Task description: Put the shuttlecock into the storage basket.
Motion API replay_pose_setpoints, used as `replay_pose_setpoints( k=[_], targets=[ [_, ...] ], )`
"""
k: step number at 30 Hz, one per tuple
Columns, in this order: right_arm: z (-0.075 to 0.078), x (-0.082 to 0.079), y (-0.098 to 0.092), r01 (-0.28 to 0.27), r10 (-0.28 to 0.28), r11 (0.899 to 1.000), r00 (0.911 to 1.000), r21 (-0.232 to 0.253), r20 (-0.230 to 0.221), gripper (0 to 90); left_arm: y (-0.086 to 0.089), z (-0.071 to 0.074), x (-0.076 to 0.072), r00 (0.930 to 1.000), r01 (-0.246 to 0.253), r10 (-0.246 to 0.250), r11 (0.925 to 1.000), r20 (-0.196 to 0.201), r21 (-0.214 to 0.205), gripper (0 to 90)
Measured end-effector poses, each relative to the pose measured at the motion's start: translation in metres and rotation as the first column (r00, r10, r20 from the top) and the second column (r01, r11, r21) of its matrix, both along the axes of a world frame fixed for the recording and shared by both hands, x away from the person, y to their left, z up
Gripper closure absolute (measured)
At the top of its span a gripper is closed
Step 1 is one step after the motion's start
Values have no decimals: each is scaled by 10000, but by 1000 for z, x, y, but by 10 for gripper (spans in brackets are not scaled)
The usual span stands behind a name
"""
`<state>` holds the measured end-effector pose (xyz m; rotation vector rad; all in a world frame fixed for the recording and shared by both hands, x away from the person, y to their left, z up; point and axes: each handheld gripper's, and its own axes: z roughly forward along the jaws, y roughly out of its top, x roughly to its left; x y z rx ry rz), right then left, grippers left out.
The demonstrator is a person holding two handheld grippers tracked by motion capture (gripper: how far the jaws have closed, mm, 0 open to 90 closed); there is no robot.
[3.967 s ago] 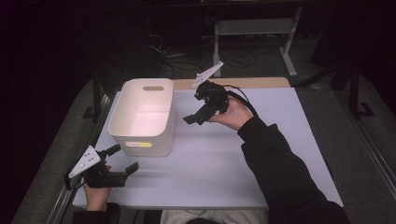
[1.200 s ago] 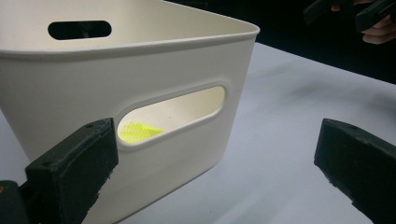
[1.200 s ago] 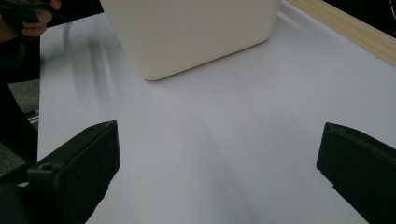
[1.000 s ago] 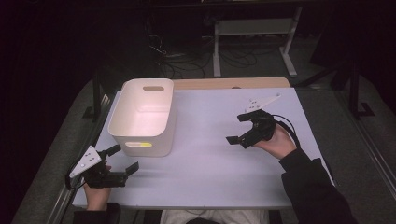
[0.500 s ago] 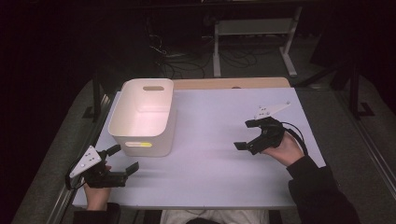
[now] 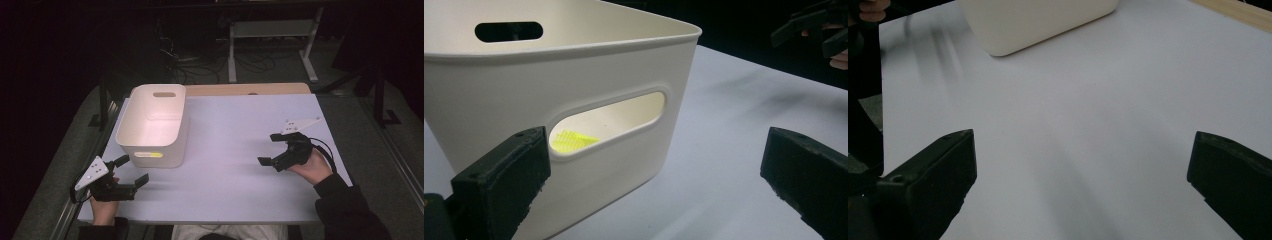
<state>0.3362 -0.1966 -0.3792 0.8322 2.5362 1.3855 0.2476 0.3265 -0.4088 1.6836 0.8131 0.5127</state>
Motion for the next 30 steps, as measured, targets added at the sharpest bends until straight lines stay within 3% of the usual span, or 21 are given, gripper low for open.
replay_pose_setpoints(
  k=[17, 30],
  targets=[
    [-17, -13, -24, 448, -448, 9989, 9990, 144, -8, 0, 0, 0, 0, 10000, -25, 25, 10000, 0, 11, 0],
    [-31, -32, -59, 1440, -1441, 9886, 9896, 435, 6, 0, 1, 0, -1, 10000, -89, 89, 9999, 12, 47, 0]
  ],
)
